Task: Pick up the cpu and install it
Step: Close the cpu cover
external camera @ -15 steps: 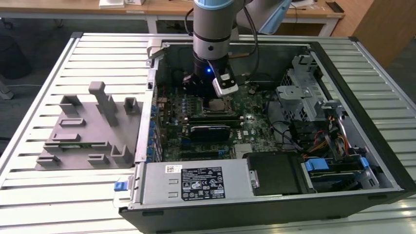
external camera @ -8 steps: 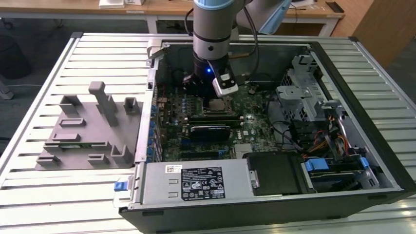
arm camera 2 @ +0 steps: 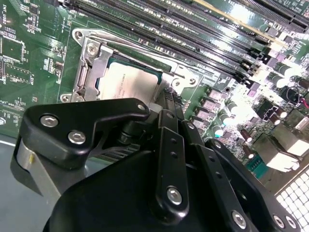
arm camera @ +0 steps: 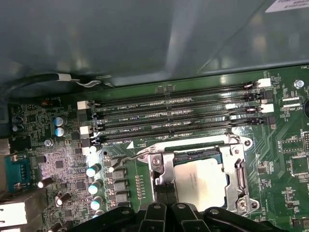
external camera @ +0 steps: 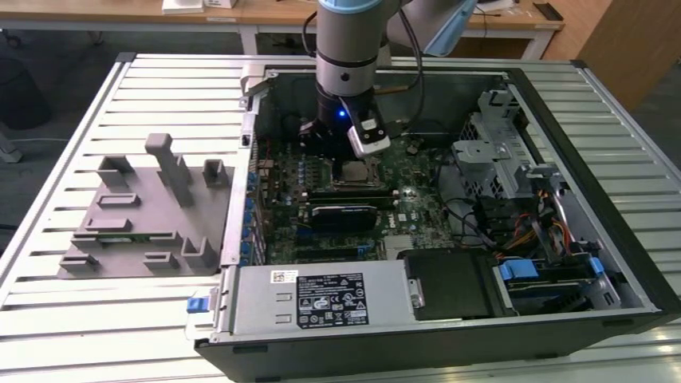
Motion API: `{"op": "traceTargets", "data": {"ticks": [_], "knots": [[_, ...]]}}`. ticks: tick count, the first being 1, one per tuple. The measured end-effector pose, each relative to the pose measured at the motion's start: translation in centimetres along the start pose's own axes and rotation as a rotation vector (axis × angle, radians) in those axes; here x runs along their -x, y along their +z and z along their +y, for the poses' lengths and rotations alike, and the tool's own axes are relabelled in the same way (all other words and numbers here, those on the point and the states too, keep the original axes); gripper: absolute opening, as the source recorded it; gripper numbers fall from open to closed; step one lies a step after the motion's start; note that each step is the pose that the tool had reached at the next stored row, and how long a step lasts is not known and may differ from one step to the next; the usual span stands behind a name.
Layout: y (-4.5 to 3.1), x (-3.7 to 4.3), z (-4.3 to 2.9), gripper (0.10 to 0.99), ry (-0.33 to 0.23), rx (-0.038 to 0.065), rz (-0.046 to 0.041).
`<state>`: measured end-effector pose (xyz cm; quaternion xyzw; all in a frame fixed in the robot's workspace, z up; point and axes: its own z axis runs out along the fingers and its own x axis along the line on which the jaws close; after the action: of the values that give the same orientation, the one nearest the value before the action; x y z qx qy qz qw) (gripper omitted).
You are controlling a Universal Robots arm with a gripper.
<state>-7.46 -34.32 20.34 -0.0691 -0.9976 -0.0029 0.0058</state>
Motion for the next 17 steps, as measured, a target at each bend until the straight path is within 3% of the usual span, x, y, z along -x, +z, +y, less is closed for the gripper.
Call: {"op": "traceTargets", "data": {"ticks": [12, 17], "knots": [[0.02, 0.45, 0.06, 0.106, 0.000, 0.000, 0.0000], [0.04, 1.09, 0.15, 0.106, 0.000, 0.000, 0.0000]]}}
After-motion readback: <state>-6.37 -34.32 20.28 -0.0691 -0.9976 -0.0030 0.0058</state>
